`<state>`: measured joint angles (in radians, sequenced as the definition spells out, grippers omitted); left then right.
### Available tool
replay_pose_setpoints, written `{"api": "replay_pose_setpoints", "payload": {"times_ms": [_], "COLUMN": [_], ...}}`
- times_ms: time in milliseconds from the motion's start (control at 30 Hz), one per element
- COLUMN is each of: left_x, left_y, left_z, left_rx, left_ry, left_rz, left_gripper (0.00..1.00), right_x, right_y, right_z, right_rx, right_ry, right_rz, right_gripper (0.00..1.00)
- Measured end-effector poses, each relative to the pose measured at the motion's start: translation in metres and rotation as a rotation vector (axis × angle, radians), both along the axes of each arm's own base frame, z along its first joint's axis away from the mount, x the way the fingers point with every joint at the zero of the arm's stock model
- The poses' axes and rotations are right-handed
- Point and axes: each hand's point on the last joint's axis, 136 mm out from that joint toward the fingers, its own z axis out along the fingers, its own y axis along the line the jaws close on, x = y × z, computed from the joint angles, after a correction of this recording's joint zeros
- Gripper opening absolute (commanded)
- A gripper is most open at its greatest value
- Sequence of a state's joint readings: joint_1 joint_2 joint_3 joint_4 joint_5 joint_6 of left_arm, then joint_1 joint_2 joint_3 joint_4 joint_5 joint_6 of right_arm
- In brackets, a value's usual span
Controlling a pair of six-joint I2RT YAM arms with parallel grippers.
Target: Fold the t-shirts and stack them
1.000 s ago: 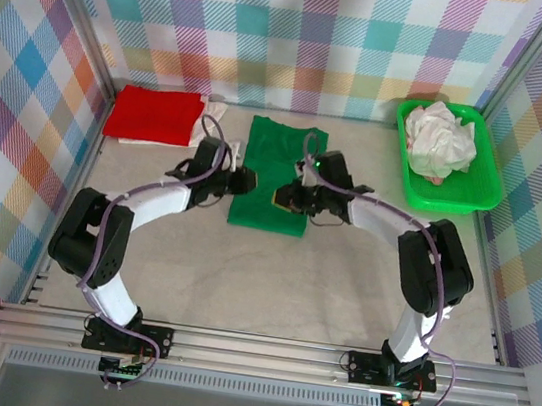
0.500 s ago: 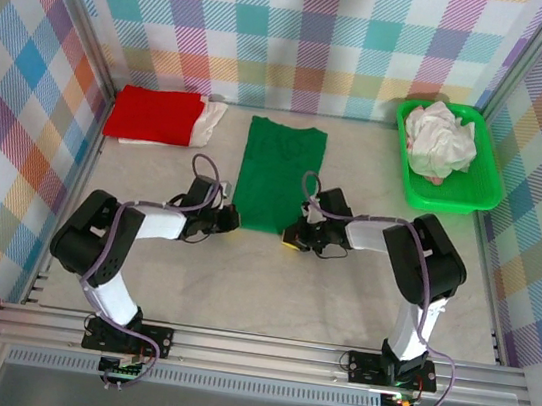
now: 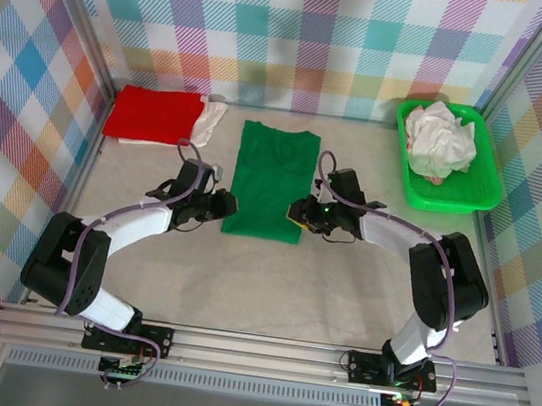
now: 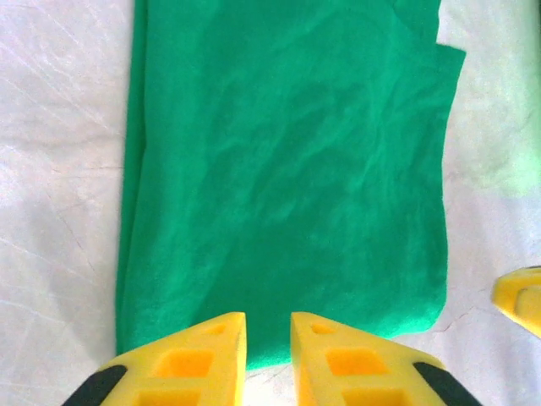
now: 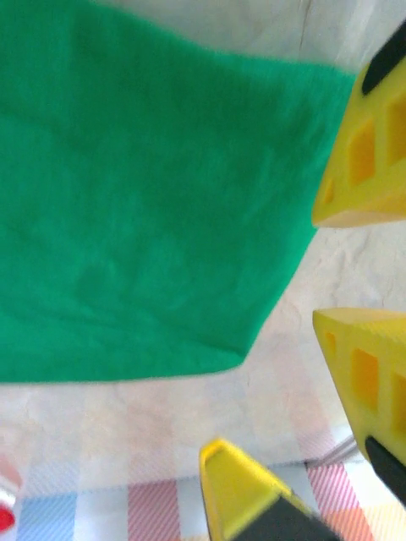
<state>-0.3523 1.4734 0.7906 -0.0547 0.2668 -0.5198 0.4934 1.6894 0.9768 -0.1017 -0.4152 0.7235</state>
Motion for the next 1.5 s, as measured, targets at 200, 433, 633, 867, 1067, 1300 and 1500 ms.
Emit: {"api": "replay_pose_setpoints", "payload": {"times_ms": [200, 433, 633, 867, 1067, 1300, 1500], "left_x": [-0.007, -0.017, -0.022, -0.029, -0.028, -0.026, -0.026], "left_y": [0.009, 0.007, 0.012, 0.016, 0.011, 0.009, 0.008], "left_z": [-0.035, -0.055, -0.061, -0.066, -0.067, -0.069, -0.07], "left_rx": [-0.006, -0.009, 0.017, 0.043, 0.06, 0.107, 0.138], "left_ry": [0.139, 0.224, 0.253, 0.284, 0.281, 0.298, 0.314], "left_rz": [0.024, 0.021, 0.038, 0.045, 0.034, 0.033, 0.037], "left_gripper": [0.3, 0.33, 0.36, 0.37, 0.35, 0.33, 0.24], "right_x": [-0.008, -0.01, -0.01, -0.01, -0.01, -0.014, -0.019], "right_y": [-0.013, -0.016, -0.016, -0.016, -0.016, -0.017, -0.018], "right_z": [-0.018, -0.035, -0.037, -0.037, -0.037, -0.043, -0.047], "right_rx": [-0.071, -0.101, -0.104, -0.103, -0.099, -0.102, -0.095], "right_ry": [0.055, 0.092, 0.097, 0.096, 0.094, 0.107, 0.13], "right_rz": [-0.035, -0.04, -0.04, -0.039, -0.038, -0.035, -0.038], "right_gripper": [0.46, 0.47, 0.47, 0.47, 0.47, 0.47, 0.47]}}
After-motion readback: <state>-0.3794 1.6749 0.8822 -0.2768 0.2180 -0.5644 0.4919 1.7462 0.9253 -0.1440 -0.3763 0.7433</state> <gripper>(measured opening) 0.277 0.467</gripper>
